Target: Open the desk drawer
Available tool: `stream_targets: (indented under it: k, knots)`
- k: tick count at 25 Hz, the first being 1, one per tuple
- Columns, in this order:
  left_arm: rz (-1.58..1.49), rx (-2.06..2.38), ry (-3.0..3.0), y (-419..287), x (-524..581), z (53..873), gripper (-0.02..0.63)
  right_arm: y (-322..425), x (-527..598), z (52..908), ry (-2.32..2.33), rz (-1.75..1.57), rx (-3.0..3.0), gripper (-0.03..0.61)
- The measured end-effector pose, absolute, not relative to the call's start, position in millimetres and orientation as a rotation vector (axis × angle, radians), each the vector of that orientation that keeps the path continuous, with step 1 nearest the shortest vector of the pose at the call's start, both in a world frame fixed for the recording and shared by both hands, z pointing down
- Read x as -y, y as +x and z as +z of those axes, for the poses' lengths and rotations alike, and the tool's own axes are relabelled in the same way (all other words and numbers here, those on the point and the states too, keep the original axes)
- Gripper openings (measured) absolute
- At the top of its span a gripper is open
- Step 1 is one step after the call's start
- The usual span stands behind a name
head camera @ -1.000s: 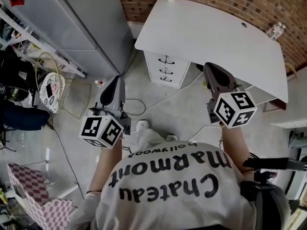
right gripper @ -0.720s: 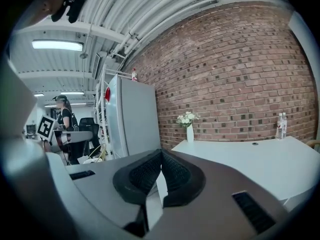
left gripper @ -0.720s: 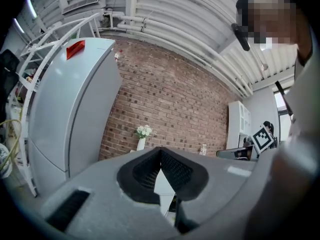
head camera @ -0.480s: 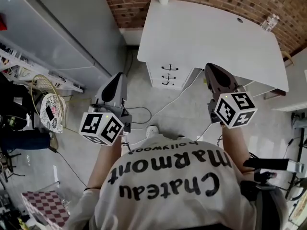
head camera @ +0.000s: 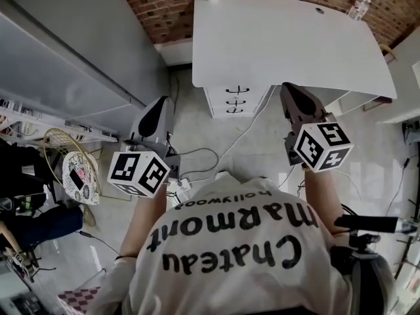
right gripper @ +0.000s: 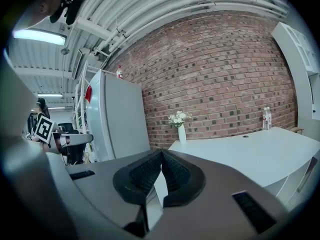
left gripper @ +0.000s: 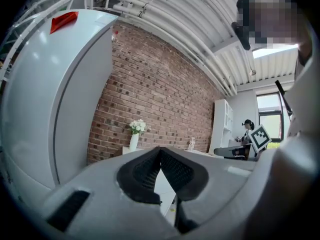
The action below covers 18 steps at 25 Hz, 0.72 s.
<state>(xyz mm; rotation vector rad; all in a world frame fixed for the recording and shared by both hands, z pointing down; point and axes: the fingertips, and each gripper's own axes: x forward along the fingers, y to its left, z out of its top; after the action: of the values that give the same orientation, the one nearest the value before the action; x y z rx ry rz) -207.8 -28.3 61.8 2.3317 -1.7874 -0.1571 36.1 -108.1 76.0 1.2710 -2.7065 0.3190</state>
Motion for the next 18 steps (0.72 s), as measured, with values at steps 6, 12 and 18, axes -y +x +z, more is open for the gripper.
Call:
stream_targets:
  k: [6,12,18]
  knots:
    - [-0.170,1.714,2.321,-206,38,83,0.015,35,99,91,1.272,0.352,2.691,0.012]
    - [-0.167,1.663,2.321,-187,42,94,0.015,37,95,95,1.226,0.373,2.725,0.012]
    - [-0.138,1.655,2.279,-166,47,107,0.015,45,104,106,1.155,0.401,2.704,0.012]
